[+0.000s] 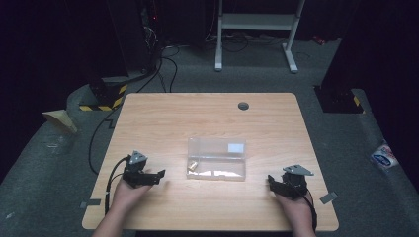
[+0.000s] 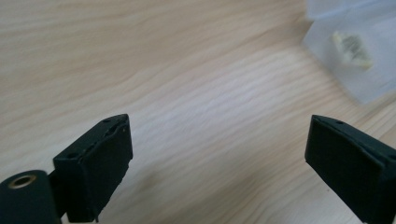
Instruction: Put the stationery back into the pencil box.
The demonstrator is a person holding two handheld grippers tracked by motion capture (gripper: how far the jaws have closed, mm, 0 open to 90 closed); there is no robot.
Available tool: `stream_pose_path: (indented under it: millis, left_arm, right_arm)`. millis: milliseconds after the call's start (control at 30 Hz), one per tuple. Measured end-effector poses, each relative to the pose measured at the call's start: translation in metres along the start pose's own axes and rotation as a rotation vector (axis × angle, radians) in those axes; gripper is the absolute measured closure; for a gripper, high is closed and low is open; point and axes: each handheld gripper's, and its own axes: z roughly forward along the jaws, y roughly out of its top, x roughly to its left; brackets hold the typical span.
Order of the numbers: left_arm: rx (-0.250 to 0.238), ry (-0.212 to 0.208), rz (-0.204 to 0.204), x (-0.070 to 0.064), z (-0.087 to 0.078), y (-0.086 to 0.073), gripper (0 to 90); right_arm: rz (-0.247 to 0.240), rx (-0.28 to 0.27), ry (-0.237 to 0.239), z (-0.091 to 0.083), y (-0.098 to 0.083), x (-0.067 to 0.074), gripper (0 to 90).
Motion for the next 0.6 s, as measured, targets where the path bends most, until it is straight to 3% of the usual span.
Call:
stream_pose_path:
  millis: [100,233,267,333,600]
  left_arm:
    - [0.022,0.012,0.004,0.006,-0.007,-0.011,6.3]
    - [0.041,0.066,0.058,0.007,-0.011,-0.030,6.8]
    - [-0.001,0.048,0.038,0.009,-0.012,-0.038,5.4]
    - [-0.019,0.084,0.007,0.007,-0.015,-0.041,9.0]
    - [-0.015,0.098,-0.010,0.007,-0.012,-0.038,9.6]
  right_arm:
    - [0.000,0.000,0.000,0.000,0.000,0.000,24.3]
    - [-0.002,0.000,0.001,0.000,0.000,0.000,24.3]
    - [-0.002,0.000,0.001,0.000,0.000,0.000,24.3]
    - [-0.002,0.000,0.001,0.000,0.000,0.000,24.3]
    - [-0.002,0.000,0.001,0.000,0.000,0.000,24.3]
